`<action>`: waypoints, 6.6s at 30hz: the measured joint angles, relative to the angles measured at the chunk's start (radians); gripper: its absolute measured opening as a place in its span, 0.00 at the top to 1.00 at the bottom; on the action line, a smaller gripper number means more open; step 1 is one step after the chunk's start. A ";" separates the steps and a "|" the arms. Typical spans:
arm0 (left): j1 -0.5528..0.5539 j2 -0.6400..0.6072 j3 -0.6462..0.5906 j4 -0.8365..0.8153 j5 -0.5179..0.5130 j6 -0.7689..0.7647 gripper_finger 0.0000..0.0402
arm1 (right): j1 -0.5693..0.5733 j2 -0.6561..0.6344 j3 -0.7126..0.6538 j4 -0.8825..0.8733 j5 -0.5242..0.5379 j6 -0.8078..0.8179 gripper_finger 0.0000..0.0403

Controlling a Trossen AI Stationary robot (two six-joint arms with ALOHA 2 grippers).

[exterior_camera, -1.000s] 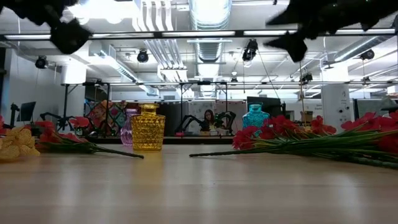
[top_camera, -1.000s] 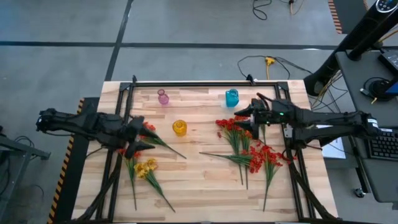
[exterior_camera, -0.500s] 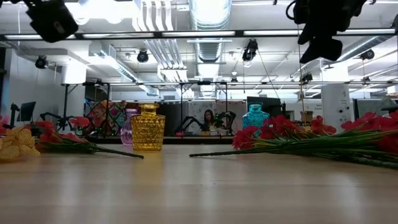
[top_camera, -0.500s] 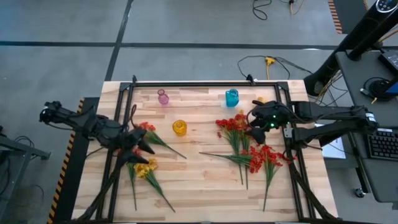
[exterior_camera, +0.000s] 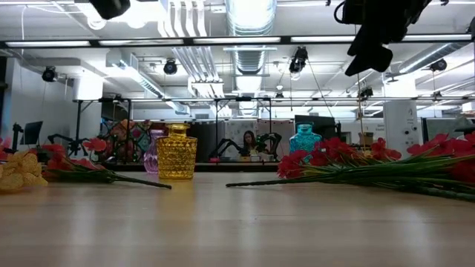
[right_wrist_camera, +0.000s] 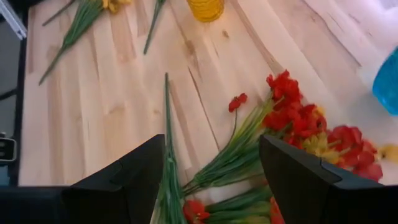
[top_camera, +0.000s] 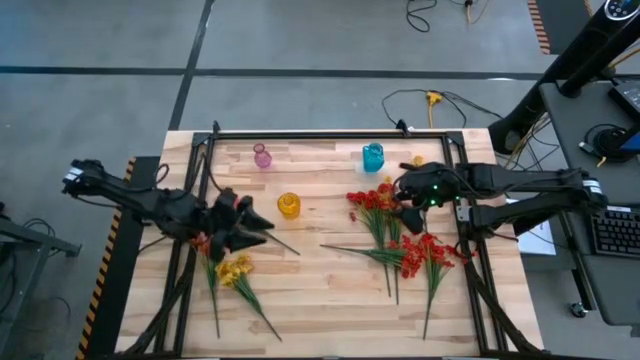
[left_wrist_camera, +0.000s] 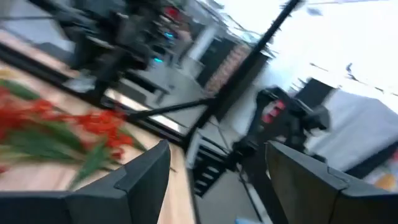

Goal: Sort flowers into vase by color
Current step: Put the left red flower into the yellow vase

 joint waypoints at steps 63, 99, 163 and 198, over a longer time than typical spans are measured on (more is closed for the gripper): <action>-0.499 0.335 0.257 -0.752 -0.610 -0.167 0.39 | 0.438 0.609 0.439 0.025 0.405 0.020 0.38; -0.493 0.237 0.256 -0.863 -0.902 0.015 0.39 | 0.200 0.814 0.389 -0.377 0.274 0.691 0.34; -0.493 0.237 0.255 -0.867 -0.945 0.017 0.39 | 0.195 1.012 0.449 -0.181 0.232 0.503 0.40; -0.493 0.237 0.255 -0.866 -0.951 0.025 0.39 | 0.195 0.768 0.447 -0.391 0.403 0.520 0.94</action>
